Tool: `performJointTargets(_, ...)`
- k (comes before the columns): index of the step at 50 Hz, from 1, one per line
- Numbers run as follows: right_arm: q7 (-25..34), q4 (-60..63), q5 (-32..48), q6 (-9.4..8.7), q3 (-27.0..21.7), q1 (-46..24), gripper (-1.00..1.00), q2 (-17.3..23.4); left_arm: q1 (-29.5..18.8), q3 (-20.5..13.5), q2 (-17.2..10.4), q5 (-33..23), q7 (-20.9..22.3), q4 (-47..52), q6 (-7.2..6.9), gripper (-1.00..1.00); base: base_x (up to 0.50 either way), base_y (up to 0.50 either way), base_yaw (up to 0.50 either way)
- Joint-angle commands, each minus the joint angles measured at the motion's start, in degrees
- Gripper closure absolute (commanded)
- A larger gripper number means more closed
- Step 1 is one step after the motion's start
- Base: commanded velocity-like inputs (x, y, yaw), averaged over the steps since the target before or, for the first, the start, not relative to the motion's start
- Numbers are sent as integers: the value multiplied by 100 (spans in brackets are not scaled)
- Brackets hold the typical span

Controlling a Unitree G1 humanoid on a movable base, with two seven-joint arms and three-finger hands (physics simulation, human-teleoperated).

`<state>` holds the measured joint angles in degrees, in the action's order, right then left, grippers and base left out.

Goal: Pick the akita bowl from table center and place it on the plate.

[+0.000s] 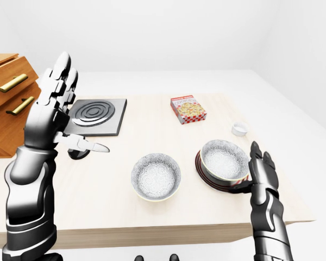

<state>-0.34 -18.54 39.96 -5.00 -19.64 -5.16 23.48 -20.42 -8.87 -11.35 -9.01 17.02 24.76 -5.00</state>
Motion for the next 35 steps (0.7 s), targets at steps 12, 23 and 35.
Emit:
performJointTargets(12,3125,5025,-636,0,-885,879,-100,-1245,-58,-102,-69,130,-47,10,0,-100,0,0,0)
performJointTargets(23,3764,6683,-998,0,-557,377,-100,-1335,2,-177,-97,259,-128,76,0,-100,0,0,0)
performJointTargets(35,2486,6822,-2196,0,34,-268,-100,-1290,77,-239,-82,466,-238,312,0,-100,0,0,0)
